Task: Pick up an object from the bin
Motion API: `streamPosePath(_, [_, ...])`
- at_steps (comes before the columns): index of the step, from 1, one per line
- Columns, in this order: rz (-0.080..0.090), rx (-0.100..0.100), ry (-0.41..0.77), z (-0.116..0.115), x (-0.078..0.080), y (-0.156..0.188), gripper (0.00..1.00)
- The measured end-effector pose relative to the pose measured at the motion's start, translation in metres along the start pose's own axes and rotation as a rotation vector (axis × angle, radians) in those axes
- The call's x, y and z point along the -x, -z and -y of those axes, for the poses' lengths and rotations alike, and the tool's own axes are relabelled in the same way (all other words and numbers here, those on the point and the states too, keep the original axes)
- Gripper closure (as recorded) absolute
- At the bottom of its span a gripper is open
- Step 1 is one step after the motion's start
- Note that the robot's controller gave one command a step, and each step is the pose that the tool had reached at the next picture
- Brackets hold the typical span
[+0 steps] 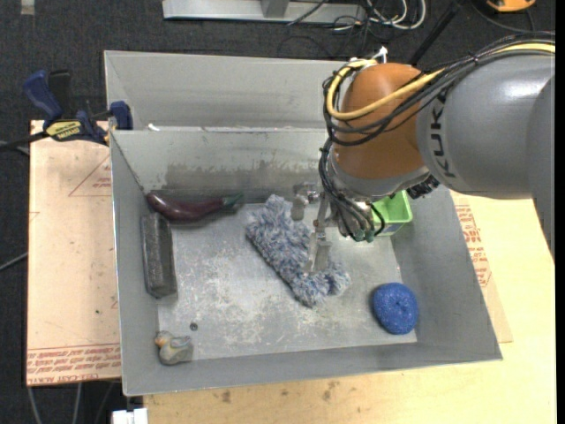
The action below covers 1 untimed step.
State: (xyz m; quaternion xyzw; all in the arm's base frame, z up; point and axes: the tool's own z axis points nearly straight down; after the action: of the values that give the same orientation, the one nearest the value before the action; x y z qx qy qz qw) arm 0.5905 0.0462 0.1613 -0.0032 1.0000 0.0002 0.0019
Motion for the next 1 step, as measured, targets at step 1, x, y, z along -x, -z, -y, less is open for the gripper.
streamPosePath(1, [-0.001,0.001,0.155,0.0024,0.01,-0.0323,0.0])
